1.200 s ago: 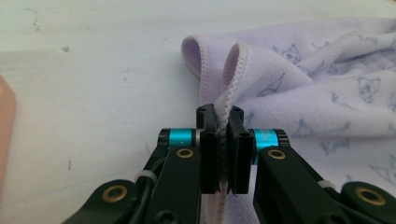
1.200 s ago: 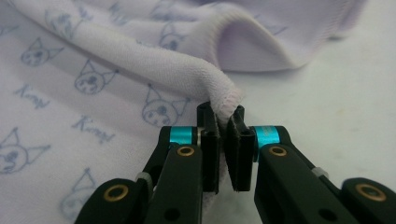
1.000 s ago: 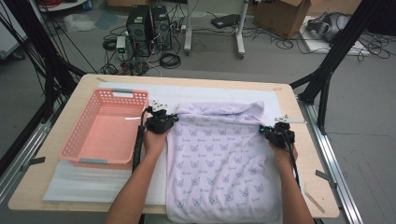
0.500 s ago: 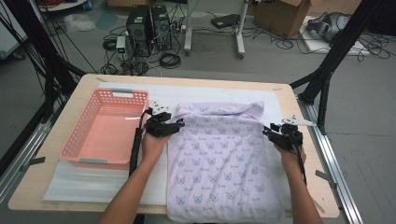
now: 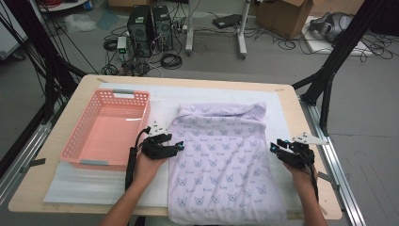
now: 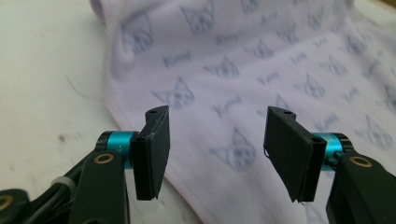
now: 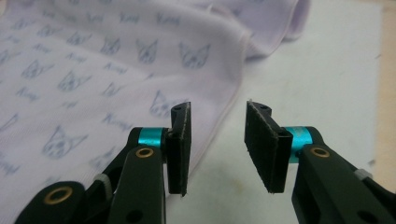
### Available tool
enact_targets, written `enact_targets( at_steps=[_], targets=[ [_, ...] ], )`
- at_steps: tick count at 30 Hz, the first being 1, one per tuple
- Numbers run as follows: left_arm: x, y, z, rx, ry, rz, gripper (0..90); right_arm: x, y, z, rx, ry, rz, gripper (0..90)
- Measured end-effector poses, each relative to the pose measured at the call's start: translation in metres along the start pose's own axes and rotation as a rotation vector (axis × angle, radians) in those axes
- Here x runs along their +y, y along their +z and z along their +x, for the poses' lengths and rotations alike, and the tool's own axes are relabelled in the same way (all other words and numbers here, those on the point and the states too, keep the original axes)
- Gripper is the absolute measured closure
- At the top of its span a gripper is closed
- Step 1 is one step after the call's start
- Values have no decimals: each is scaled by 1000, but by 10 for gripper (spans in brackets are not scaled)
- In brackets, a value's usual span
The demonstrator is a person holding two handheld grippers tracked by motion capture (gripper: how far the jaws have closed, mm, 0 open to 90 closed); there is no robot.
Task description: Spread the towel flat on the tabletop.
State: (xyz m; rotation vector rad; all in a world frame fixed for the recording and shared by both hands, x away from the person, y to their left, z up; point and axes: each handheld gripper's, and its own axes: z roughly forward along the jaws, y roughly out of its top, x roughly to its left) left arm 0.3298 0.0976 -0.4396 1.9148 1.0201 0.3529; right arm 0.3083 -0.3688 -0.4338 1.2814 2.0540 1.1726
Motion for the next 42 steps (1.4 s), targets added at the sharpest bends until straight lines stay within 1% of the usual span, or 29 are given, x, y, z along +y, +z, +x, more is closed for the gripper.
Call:
enact_targets(
  at_steps=[2,3,4,5,6,7,8,9,10,11,13,15,16,17,18,20,21,22,23,24,25,26,27,30,31,36,39,40,42],
  targets=[
    [-8,-3,-3,-30,-8,29,405,-6,0,4,58,24,14,600],
    [-13,-5,-4,-43,-21,33,401,-8,-1,6,72,12,18,599],
    [-19,-7,-6,-53,-33,35,398,-9,-3,10,75,-2,25,599],
    [-22,-10,-7,-59,-30,22,396,-10,-5,12,77,-18,29,598],
    [-24,-14,-9,-64,-42,13,397,-11,-7,16,75,-27,35,598],
    [-26,-17,-10,-81,-60,19,401,-13,-10,19,71,-36,42,599],
    [-28,-19,-12,-88,-58,33,401,-15,-12,23,63,-44,52,599],
    [-32,-22,-16,-81,-39,31,404,-18,-14,25,58,-50,59,600],
    [-35,-25,-19,-72,-33,34,404,-20,-16,28,57,-51,68,600],
    [-37,-27,-22,-77,-33,48,411,-23,-18,30,57,-53,73,600],
    [-41,-33,-28,-74,-10,52,427,-28,-23,35,61,-60,79,604],
    [-45,-36,-34,-74,9,53,431,-32,-28,42,45,-85,100,606],
    [-47,-37,-37,-79,15,57,441,-35,-29,45,37,-91,111,615],
    [-48,-38,-39,-74,25,57,445,-37,-30,47,35,-94,121,639],
    [-48,-39,-41,-64,21,55,467,-39,-30,48,32,-98,135,683],
    [-49,-39,-42,-25,10,55,583,-42,-31,48,45,-81,134,765],
    [-49,-39,-43,-8,11,57,624,-42,-32,49,44,-75,138,821],
    [-49,-39,-44,6,15,58,669,-42,-32,50,53,-68,142,863],
    [-49,-39,-45,15,16,59,711,-43,-33,53,44,-78,141,864],
    [-49,-39,-45,12,17,60,748,-43,-33,54,35,-83,140,867],
    [-50,-39,-45,-3,9,63,813,-43,-33,55,32,-78,143,868],
    [-49,-40,-46,0,12,67,846,-43,-32,54,37,-72,143,868],
    [-49,-39,-46,3,14,68,852,-43,-32,53,42,-64,141,869],
    [-49,-40,-43,-15,-13,68,860,-44,-33,52,50,-49,137,871],
    [-49,-41,-43,-18,-21,65,862,-44,-33,52,50,-57,136,872],
    [-53,-46,-41,-26,-43,60,862,-46,-38,53,61,-57,138,872],
    [-56,-51,-41,-26,-51,47,862,-48,-43,52,73,-42,140,872],
    [-57,-53,-41,-21,-51,41,862,-49,-45,52,84,-23,141,872],
    [-59,-57,-40,-24,-51,41,862,-51,-49,52,94,-10,135,872]
  ],
)
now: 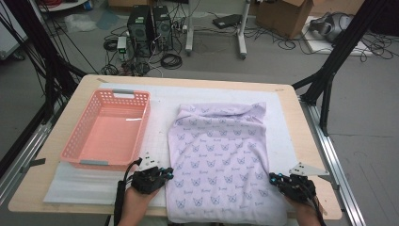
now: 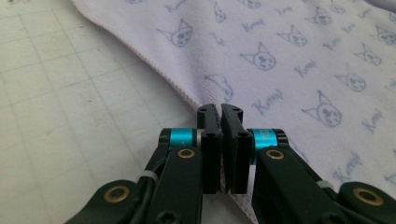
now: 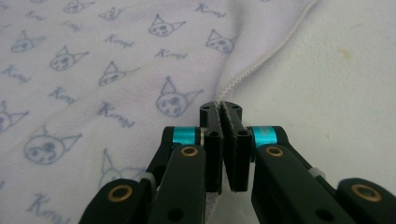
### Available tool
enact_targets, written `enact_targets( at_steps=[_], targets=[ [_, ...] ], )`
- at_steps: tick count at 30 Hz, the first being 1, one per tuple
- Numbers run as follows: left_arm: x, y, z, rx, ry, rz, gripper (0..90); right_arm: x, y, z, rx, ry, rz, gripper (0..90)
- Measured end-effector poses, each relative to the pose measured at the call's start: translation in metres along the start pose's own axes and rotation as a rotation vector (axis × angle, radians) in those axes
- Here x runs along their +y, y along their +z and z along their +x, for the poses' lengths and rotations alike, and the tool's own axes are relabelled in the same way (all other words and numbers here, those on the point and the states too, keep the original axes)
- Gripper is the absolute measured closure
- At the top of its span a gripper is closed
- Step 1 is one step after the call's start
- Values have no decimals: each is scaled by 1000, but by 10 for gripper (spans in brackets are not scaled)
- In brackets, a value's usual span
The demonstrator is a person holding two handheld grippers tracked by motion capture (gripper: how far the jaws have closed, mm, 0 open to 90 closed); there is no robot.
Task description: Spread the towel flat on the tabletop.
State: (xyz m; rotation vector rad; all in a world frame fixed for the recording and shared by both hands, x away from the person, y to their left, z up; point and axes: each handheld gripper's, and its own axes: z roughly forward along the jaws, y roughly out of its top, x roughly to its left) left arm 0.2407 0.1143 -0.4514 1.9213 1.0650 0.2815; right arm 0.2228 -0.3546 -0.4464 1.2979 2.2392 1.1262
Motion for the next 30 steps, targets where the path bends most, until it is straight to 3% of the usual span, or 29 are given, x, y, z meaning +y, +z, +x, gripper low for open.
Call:
enact_targets(
  at_steps=[6,13,20,23,26,27,28,30],
  targets=[
    [-7,-12,1,-17,-28,-21,862,-6,-6,1,10,13,4,872],
    [-13,-34,1,-44,-63,-55,862,-14,-23,14,23,0,-29,872],
    [-20,-62,-5,-95,-75,-76,862,-23,-54,40,52,-43,-70,872],
    [-22,-69,-5,-93,-70,-104,847,-22,-66,46,63,-49,-99,870],
    [-19,-58,-1,-64,-74,-147,677,-22,-59,40,27,-42,-89,808],
    [-18,-54,-1,-64,-79,-153,580,-22,-54,37,9,-25,-82,728],
    [-16,-50,0,-65,-75,-155,536,-21,-50,35,-3,-17,-84,664],
    [-13,-40,-1,-64,-60,-139,470,-17,-45,33,-15,4,-96,647]
  ],
)
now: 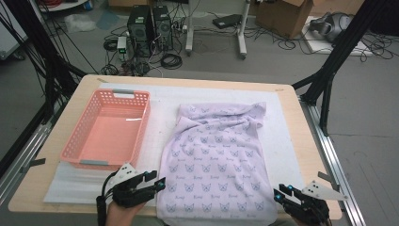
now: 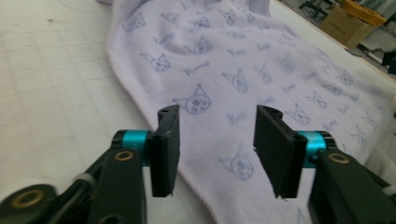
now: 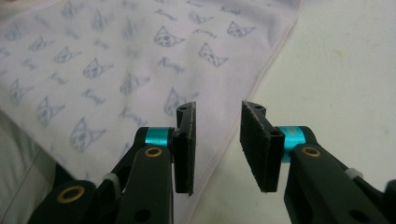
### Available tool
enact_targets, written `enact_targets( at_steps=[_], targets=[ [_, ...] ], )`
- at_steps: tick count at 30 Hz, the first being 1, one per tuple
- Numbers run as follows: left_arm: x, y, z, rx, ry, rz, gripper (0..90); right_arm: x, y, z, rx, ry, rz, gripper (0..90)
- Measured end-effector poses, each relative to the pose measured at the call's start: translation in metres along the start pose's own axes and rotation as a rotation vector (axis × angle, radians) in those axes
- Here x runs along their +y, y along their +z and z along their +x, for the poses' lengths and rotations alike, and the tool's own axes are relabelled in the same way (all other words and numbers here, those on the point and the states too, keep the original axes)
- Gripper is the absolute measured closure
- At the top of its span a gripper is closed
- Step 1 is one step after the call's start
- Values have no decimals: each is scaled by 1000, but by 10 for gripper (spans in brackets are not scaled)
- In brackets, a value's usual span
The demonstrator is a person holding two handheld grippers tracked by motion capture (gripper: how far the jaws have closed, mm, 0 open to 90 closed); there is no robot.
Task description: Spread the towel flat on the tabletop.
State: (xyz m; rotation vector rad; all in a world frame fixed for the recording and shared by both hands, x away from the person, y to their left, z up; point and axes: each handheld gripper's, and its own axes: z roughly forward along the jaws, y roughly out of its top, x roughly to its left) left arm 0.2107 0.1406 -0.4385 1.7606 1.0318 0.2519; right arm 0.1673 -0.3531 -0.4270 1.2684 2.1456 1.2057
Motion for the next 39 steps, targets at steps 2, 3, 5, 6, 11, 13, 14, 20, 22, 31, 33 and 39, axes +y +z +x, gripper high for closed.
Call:
enact_targets(
  at_steps=[2,3,5,6,11,13,14,20,22,31,33,39],
  targets=[
    [1,13,1,19,28,28,450,4,6,0,-16,-13,-5,620],
    [2,17,2,38,36,39,438,6,13,-1,-26,-23,2,614],
    [4,27,6,71,35,58,429,8,23,-2,-41,-33,26,592],
    [5,31,9,91,27,72,426,9,29,-4,-49,-36,36,575],
    [13,45,19,129,-1,114,450,16,56,-12,-102,-37,79,576],
    [14,46,16,167,30,128,567,17,63,-14,-99,-24,89,668],
    [13,45,15,191,50,131,661,17,63,-14,-81,-3,91,786],
    [10,35,13,133,8,166,880,14,53,-11,-60,-11,113,883],
    [7,28,12,120,14,168,880,11,46,-10,-53,-18,110,883],
    [-8,-9,3,21,-16,136,881,-3,6,7,-33,-31,102,883],
    [-11,-14,-3,-8,-2,145,881,-9,-4,8,-28,-30,112,883],
    [-17,-2,-1,-32,19,157,776,-18,-7,8,-44,-34,139,822]
  ],
)
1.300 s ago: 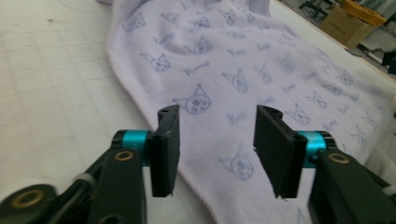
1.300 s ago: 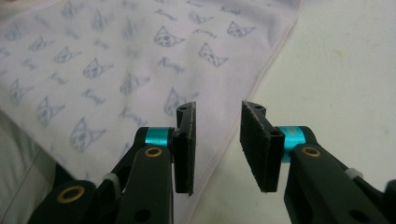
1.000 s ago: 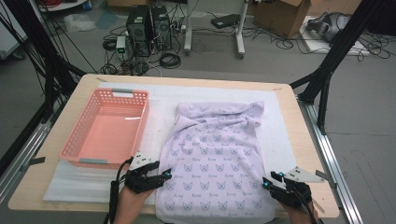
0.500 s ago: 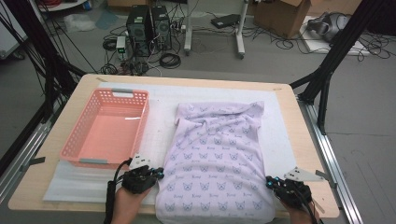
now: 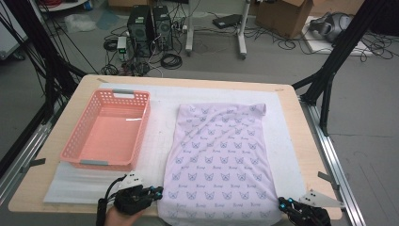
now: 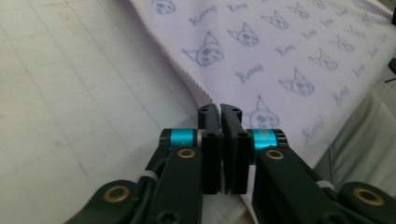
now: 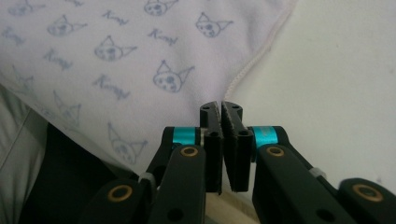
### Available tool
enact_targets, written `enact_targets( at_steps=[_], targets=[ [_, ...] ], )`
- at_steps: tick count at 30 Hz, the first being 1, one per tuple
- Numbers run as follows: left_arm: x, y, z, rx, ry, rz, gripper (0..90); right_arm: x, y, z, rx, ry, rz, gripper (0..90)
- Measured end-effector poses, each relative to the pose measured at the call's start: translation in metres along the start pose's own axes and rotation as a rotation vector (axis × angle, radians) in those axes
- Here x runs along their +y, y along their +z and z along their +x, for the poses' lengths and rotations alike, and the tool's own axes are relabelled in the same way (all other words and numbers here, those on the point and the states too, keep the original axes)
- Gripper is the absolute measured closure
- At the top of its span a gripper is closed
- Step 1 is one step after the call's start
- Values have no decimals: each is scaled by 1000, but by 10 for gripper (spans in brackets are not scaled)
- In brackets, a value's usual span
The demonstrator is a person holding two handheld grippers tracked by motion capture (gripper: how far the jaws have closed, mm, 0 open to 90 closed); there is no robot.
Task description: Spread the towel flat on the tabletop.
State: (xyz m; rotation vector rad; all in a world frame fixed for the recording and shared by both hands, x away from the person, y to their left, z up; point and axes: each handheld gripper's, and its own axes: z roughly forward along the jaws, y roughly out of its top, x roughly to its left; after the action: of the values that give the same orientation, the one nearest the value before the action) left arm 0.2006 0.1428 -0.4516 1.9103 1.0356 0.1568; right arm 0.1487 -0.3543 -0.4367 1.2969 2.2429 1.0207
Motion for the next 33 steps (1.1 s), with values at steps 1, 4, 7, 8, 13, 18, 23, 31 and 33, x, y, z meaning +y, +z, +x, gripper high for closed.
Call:
enact_targets(
  at_steps=[1,4,7,8,13,18,23,31,33],
  targets=[
    [2,2,1,6,1,-25,677,2,1,0,-5,1,-13,784],
    [12,9,7,10,32,-96,532,10,5,-1,-18,6,-53,704],
    [25,22,11,32,51,-89,527,18,15,-7,-41,18,-59,692],
    [30,27,12,45,52,-85,524,20,20,-9,-44,23,-59,688],
    [54,52,21,104,52,-38,482,37,46,-16,-66,23,-54,605],
    [63,70,24,142,55,16,482,49,68,-25,-89,57,-50,610],
    [61,64,18,179,75,49,864,47,69,-28,-26,65,-50,869],
    [37,40,8,96,63,-3,865,33,39,-25,19,62,-74,870],
    [33,33,5,85,69,-16,865,28,33,-21,22,59,-71,870]
  ],
)
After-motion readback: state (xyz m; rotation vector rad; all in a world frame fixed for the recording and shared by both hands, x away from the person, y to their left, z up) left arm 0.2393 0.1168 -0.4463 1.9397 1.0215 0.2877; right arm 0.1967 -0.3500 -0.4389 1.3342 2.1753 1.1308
